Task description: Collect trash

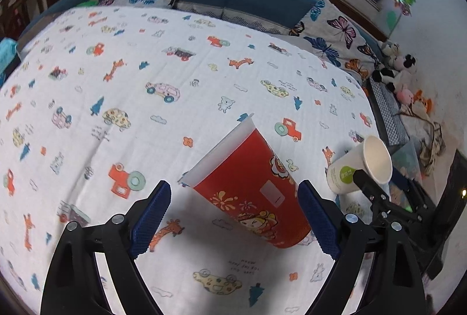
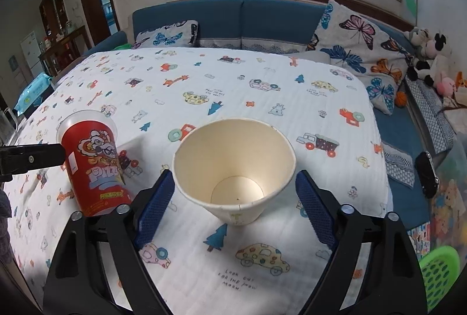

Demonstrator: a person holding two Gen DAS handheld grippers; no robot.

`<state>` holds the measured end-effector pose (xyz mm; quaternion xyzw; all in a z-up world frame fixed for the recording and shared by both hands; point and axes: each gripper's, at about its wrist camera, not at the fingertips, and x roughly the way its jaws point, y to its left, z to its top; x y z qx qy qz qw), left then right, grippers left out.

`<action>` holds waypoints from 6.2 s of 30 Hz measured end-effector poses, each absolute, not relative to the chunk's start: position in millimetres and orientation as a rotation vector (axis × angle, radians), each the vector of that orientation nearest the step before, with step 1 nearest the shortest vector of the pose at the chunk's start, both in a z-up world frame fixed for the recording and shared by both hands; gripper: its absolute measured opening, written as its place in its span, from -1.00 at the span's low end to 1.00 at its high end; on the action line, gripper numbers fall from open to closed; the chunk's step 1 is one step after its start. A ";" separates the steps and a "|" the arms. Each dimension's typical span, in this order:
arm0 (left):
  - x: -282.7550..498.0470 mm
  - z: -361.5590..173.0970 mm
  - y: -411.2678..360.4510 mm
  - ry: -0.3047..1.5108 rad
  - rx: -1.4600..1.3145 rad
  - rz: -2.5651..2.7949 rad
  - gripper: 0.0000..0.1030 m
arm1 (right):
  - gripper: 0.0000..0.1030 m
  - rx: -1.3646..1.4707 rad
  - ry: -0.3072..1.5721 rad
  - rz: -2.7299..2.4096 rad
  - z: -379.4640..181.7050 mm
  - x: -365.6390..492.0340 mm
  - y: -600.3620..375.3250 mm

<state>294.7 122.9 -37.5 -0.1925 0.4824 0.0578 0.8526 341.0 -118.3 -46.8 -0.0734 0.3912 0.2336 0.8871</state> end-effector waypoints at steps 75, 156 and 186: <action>267.2 -6.3 -109.0 1.045 -0.259 -0.367 0.40 | 0.35 0.140 0.842 0.000 -50.8 161.1 -400.3; 218.0 -13.7 -265.8 0.929 0.187 -0.591 0.71 | 0.54 0.271 0.770 -0.046 -33.8 87.7 -432.7; 141.1 30.7 -148.1 0.733 0.135 -0.441 0.86 | 0.72 0.169 0.723 0.013 -10.2 41.4 -355.4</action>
